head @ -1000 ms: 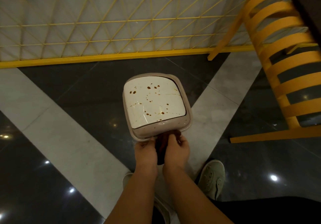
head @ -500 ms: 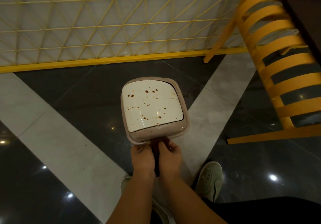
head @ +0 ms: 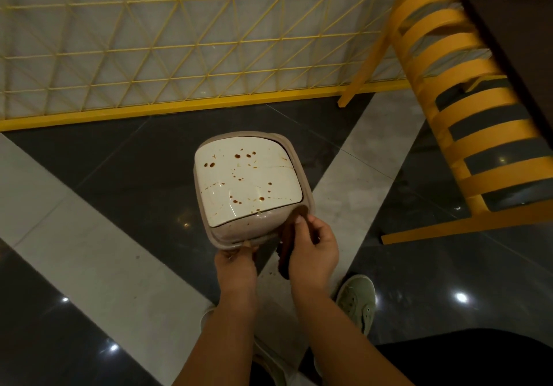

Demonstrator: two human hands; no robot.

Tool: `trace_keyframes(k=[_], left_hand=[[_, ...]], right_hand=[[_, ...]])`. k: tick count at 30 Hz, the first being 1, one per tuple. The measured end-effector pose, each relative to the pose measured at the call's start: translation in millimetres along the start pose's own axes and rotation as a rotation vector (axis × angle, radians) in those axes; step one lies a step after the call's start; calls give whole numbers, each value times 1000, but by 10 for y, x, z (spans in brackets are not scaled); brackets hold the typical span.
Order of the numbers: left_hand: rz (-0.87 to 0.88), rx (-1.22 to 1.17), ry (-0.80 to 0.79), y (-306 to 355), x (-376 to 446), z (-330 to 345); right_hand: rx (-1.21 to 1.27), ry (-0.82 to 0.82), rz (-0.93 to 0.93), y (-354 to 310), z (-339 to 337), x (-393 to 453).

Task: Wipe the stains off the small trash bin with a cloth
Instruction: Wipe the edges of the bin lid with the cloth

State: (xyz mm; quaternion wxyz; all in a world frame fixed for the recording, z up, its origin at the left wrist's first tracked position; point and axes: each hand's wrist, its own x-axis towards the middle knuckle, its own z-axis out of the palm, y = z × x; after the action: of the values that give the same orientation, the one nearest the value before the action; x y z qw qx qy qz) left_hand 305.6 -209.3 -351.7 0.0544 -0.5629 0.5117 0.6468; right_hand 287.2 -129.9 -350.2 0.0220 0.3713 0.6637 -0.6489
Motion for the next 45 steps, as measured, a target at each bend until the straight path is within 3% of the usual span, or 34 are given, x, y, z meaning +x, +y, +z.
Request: trace_keyframes(k=[3, 8, 14, 16, 20, 22, 27, 31, 36, 39, 42, 45], left_hand=[[7, -15, -2, -13, -1, 18], [-13, -44, 6, -18, 4, 6], [19, -65, -44, 4, -4, 9], [7, -52, -13, 7, -13, 3], [-35, -68, 4, 1, -5, 5], [-23, -38, 7, -10, 10, 6], [-9, -21, -24, -19, 30, 12], [-53, -77, 3, -34, 32, 6], [-21, -89, -23, -23, -8, 26], [2, -69, -28, -40, -8, 36], [-28, -79, -52, -85, -18, 29], [2, -72, -94, -77, -133, 54]], right_hand=[[-150, -158, -281, -54, -49, -115], [-107, -8, -92, -86, -76, 199], [-142, -223, -361, -94, -1, -178], [-137, -175, -301, -73, -19, -40], [-94, 14, -8, -24, -49, 248], [-104, 10, -41, -31, -15, 155], [-166, -203, -329, -94, -25, -135], [-218, -50, -148, -53, -43, 350], [-193, 77, -81, 33, 7, 334], [-124, 39, -39, 152, 82, 77], [-172, -78, -130, 290, 105, -173], [-67, 12, 8, 255, 64, -63]])
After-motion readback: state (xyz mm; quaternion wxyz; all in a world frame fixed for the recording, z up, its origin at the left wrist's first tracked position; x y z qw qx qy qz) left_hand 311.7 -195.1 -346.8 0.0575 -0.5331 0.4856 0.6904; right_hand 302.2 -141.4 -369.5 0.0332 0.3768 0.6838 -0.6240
